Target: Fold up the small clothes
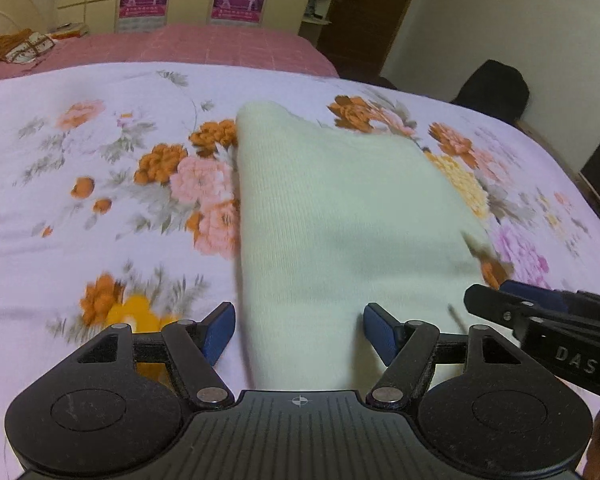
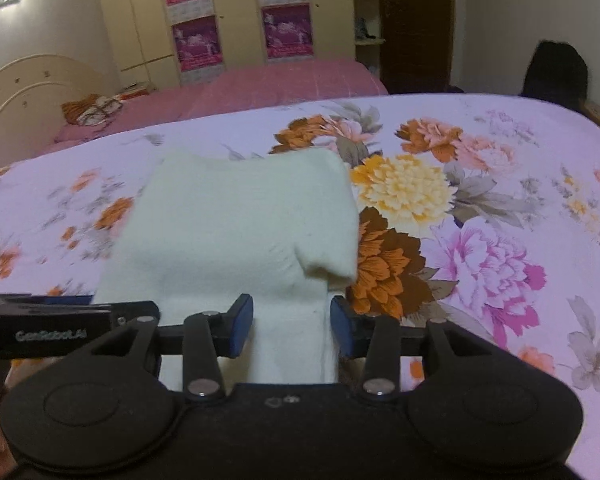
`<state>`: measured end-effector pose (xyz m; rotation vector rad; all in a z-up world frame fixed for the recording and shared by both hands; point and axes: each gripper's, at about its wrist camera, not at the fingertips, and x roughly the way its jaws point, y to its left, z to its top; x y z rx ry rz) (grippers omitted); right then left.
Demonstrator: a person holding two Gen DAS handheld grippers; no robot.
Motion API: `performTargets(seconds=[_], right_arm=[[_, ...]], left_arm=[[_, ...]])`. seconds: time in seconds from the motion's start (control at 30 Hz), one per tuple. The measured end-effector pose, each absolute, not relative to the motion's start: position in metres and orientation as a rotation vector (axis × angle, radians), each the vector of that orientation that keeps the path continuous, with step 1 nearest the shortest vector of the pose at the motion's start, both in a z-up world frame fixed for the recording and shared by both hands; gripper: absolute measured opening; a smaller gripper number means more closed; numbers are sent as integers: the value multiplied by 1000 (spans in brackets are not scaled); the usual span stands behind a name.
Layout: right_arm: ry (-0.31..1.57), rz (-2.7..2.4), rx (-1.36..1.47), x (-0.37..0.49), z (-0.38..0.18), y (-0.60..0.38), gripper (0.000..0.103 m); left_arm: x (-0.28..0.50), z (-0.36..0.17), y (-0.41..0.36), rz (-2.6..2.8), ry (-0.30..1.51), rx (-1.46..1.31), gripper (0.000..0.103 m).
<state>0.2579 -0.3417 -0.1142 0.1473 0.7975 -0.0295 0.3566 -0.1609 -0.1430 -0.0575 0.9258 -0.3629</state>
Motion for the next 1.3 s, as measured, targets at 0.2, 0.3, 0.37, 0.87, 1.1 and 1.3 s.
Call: performTargets(seconds=[0.2, 0.3, 0.37, 0.87, 1.1, 1.3], right_arm=[[808, -3, 129, 220, -114, -333, 42], [834, -14, 109, 210, -125, -332, 41], [854, -36, 95, 208, -136, -332, 43], [850, -89, 127, 197, -133, -334, 43], [838, -93, 182, 194, -122, -341, 44], [906, -103, 172, 200, -136, -339, 43]], left_arm=[[328, -147, -153, -374, 918, -40, 71], [321, -151, -151, -375, 908, -42, 71], [319, -152, -151, -375, 901, -38, 71], [292, -153, -135, -389, 898, -17, 72], [301, -141, -123, -339, 936, -141, 72], [308, -153, -138, -351, 943, -48, 74]])
